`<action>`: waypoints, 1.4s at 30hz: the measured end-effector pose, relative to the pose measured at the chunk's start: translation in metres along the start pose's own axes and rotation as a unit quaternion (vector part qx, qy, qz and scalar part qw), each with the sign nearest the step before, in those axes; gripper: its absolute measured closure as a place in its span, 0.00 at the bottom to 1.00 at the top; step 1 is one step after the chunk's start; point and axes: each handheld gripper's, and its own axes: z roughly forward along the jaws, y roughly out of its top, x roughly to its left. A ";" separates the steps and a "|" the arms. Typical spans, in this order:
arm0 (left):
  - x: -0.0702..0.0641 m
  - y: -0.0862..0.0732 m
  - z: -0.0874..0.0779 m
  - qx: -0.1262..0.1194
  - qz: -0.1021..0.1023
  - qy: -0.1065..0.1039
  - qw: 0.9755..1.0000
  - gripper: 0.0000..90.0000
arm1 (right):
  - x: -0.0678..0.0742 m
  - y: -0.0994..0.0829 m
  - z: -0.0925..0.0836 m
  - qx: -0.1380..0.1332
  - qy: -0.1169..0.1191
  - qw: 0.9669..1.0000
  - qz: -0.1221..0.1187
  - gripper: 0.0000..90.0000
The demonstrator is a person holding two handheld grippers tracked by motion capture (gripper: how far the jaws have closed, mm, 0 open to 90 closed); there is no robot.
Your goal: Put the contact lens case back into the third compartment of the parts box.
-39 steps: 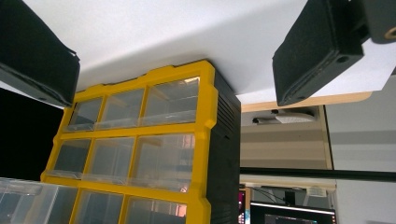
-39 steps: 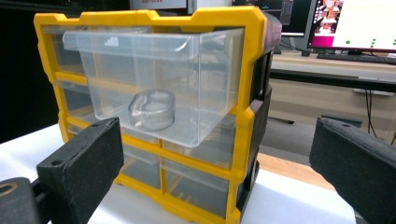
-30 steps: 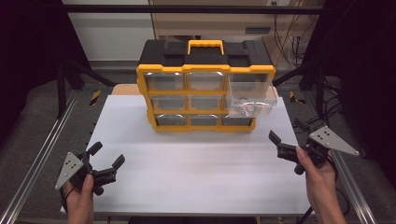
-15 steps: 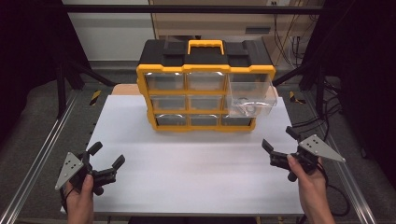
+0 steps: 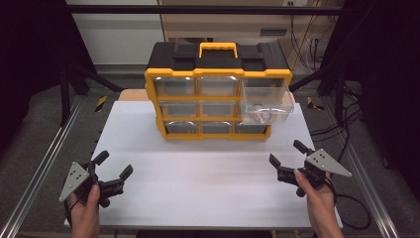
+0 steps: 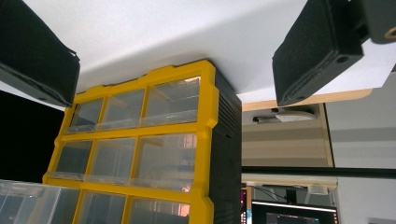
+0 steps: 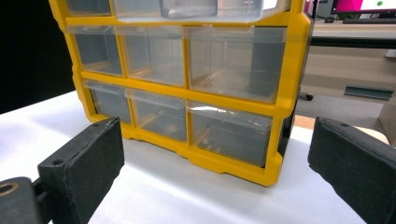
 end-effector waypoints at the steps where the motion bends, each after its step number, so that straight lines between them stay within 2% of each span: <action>1: 0.000 0.000 0.000 0.000 0.000 0.000 1.000 0.01 | 0.000 -0.001 0.001 -0.001 0.000 1.000 0.000 0.04; 11: -0.002 -0.002 0.002 -0.003 -0.004 -0.015 1.000 0.01 | 0.009 -0.019 0.011 -0.002 0.011 1.000 0.000 0.05; 17: -0.004 -0.002 0.003 -0.002 -0.004 -0.016 1.000 0.01 | 0.017 -0.028 0.018 0.007 0.025 1.000 -0.013 0.05; 35: -0.008 -0.004 0.007 -0.002 -0.007 -0.022 1.000 0.01 | 0.034 -0.035 0.027 0.005 0.056 0.998 -0.034 0.05; 42: -0.011 -0.005 0.012 0.003 -0.006 -0.025 1.000 0.01 | 0.034 -0.040 0.035 0.012 0.053 0.998 -0.026 0.05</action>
